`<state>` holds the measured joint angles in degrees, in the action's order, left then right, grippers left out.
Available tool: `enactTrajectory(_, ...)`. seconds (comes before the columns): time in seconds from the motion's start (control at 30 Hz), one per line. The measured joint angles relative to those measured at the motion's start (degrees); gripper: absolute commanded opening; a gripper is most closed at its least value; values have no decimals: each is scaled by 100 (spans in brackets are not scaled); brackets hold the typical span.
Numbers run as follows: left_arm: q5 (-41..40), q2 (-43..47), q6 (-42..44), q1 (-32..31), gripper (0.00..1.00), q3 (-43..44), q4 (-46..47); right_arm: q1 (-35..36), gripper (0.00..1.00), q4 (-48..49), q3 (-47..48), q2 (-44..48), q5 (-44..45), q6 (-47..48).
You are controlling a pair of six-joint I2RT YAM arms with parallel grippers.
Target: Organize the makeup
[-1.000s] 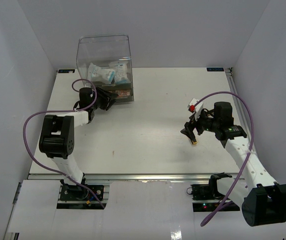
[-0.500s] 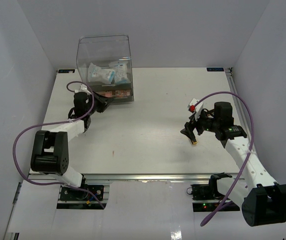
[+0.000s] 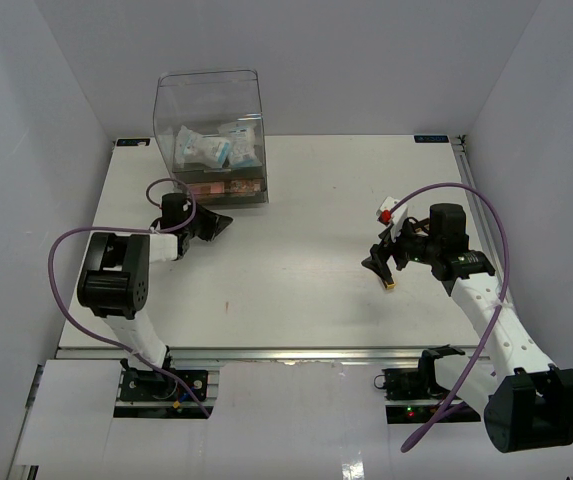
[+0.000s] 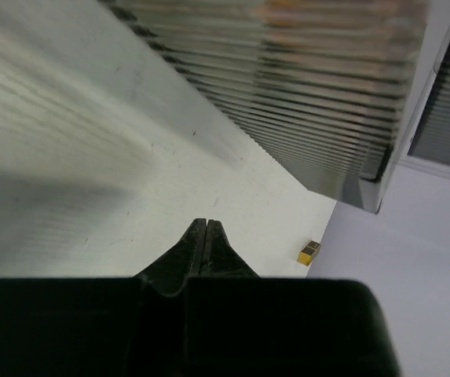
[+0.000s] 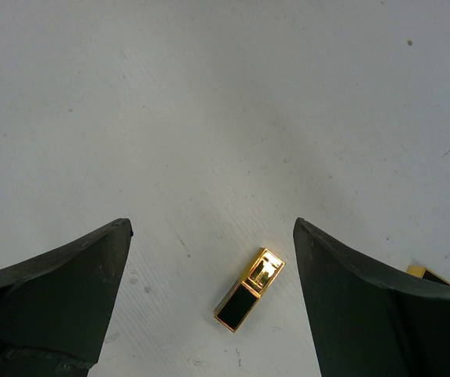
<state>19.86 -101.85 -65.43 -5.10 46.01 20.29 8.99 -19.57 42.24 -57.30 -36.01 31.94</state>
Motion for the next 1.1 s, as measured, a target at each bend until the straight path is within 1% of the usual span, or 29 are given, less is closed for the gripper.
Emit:
enactTrajectory(0.13, -67, -187, -117, 0, 4, 409, -78, -1, 90, 0, 0, 0, 0, 0)
enactTrajectory(0.23, -119, -198, -145, 0, 22, 660, -92, -4, 90, 0, 0, 0, 2, 2)
enactTrajectory(0.33, -175, -198, -153, 0, 32, 879, -155, -4, 90, 0, 0, 7, 0, 2)
enactTrajectory(0.4, -202, -198, -158, -1, 36, 946, -185, -4, 90, 0, 0, 20, 0, 2)
enactTrajectory(0.5, -211, -208, -168, -1, 39, 967, -206, -4, 90, 0, -1, 31, 0, 2)
enactTrajectory(0.77, -212, -382, -204, 0, 40, 1067, -134, -30, 90, 0, -4, 33, 2, 2)
enactTrajectory(0.87, -206, -417, -210, 0, 47, 1104, -116, -41, 90, 0, -4, 33, 2, 2)
enactTrajectory(1.1, -208, -480, -194, 11, 51, 1185, -98, -42, 90, 0, -4, 33, 2, 2)
